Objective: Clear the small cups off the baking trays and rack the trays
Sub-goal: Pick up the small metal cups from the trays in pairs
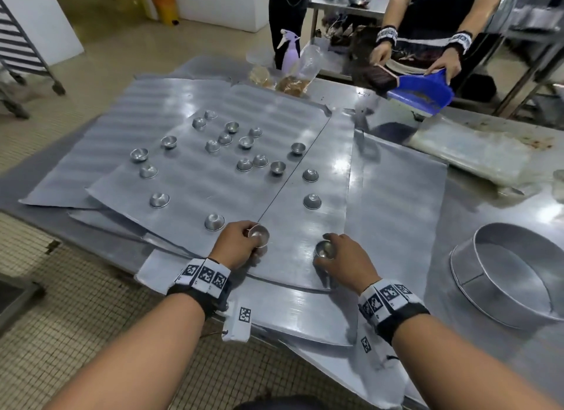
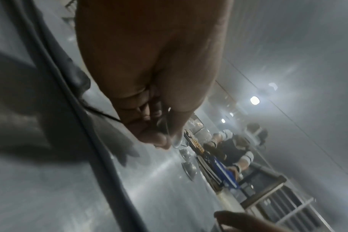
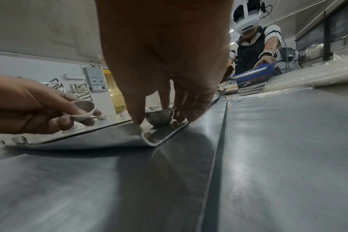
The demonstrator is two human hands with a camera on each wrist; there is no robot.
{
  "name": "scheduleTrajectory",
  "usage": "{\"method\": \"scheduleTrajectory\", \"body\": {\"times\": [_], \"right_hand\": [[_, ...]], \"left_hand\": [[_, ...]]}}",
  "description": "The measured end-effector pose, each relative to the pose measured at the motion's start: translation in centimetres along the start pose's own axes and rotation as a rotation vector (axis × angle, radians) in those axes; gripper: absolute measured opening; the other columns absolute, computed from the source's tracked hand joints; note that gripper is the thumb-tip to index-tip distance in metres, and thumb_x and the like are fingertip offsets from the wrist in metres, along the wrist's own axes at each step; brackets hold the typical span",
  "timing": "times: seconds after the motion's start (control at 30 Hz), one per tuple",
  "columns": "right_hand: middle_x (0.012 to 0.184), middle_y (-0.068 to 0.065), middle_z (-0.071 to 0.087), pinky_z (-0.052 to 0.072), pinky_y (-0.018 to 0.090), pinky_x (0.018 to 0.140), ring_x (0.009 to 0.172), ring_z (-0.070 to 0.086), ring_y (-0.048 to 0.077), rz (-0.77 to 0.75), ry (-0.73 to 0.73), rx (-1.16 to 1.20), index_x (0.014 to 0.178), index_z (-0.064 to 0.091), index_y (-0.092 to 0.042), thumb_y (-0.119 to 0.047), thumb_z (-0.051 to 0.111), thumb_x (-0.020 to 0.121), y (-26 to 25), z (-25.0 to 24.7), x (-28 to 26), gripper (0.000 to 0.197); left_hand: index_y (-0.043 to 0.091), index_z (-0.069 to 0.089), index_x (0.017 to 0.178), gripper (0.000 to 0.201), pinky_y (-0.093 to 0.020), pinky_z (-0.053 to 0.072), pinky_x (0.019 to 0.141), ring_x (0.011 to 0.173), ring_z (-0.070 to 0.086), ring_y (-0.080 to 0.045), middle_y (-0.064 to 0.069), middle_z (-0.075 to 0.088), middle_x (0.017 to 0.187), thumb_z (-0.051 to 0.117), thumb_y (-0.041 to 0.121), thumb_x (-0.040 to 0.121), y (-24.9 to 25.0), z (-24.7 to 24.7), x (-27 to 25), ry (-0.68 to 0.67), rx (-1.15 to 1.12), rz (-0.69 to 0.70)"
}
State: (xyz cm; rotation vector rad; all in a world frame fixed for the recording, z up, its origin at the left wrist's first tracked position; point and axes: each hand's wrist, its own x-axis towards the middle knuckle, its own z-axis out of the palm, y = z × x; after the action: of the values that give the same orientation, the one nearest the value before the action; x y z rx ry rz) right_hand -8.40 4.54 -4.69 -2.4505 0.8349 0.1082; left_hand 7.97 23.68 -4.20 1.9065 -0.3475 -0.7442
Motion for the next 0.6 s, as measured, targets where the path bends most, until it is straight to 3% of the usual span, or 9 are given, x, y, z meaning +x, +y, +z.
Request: {"method": "scheduleTrajectory", "body": {"times": [0.1,0.17,0.27,0.37,0.43,0.53,0.6], "right_hand": [[0.123,0.006,0.06,0.047,0.034,0.088,0.11,0.059,0.027,0.02,-0.006,-0.006,0.129,0.059,-0.016,-0.038,0.069,0.084,-0.4,0.0,0.0,0.051],[0.117,0.007,0.061,0.047,0.033,0.083,0.105,0.06,0.028,0.019,-0.012,-0.012,0.122,0.061,-0.014,-0.036,0.07,0.084,-0.5,0.0,0.0,0.045],[0.117,0.006,0.064,0.048,0.033,0.084,0.106,0.061,0.026,0.022,-0.005,0.008,0.127,0.059,-0.016,-0.035,0.071,0.083,-0.6,0.0,0.0,0.05],[0.114,0.004,0.069,0.049,0.032,0.083,0.104,0.063,0.024,0.029,0.005,0.049,0.126,0.059,-0.019,-0.034,0.071,0.082,-1.0,-0.2,-0.1,0.048],[0.111,0.003,0.07,0.05,0.033,0.083,0.103,0.063,0.024,0.019,0.015,0.083,0.123,0.06,-0.02,-0.036,0.072,0.081,-1.4,-0.2,-0.1,0.047],[0.113,0.002,0.07,0.051,0.034,0.086,0.103,0.064,0.022,-0.024,0.058,0.146,0.128,0.059,-0.023,-0.042,0.074,0.08,-2.7,-0.4,-0.2,0.054],[0.116,0.0,0.069,0.051,0.036,0.089,0.102,0.064,0.019,-0.104,0.1,0.192,0.131,0.058,-0.023,-0.045,0.075,0.08,-4.2,-0.7,-0.4,0.058]], "left_hand": [[-0.001,0.069,0.101,0.013,-0.041,0.058,0.064,0.062,0.062,-0.031,-0.025,0.069,0.081,0.065,0.0,0.089,0.1,0.2,-0.3,-0.026,-0.167,-0.043],[-0.001,0.069,0.104,0.016,-0.048,0.061,0.074,0.068,0.069,-0.029,-0.024,0.069,0.087,0.067,-0.002,0.089,0.0,0.1,-0.4,-0.021,-0.28,-0.09],[-0.003,0.068,0.11,0.02,-0.059,0.057,0.088,0.077,0.073,-0.031,-0.024,0.071,0.092,0.067,-0.001,0.09,-0.5,-0.1,-0.5,-0.047,-0.404,-0.152],[-0.006,0.067,0.111,0.021,-0.056,0.056,0.093,0.071,0.072,-0.026,-0.023,0.068,0.093,0.065,0.001,0.091,-0.6,-0.5,-0.8,-0.053,-0.46,-0.174],[-0.007,0.066,0.099,0.011,-0.049,0.058,0.087,0.062,0.07,-0.023,-0.024,0.064,0.088,0.062,0.001,0.092,-0.4,-0.8,-1.2,-0.053,-0.524,-0.183],[-0.002,0.058,0.076,0.018,-0.033,0.06,0.061,0.053,0.066,-0.022,-0.025,0.055,0.071,0.055,0.002,0.093,0.1,-1.1,-1.7,-0.024,-0.612,-0.175],[-0.003,0.061,0.082,0.016,-0.037,0.064,0.069,0.069,0.072,-0.031,-0.023,0.065,0.077,0.055,0.006,0.094,0.2,-1.3,-2.0,0.062,-0.708,-0.203]]}}
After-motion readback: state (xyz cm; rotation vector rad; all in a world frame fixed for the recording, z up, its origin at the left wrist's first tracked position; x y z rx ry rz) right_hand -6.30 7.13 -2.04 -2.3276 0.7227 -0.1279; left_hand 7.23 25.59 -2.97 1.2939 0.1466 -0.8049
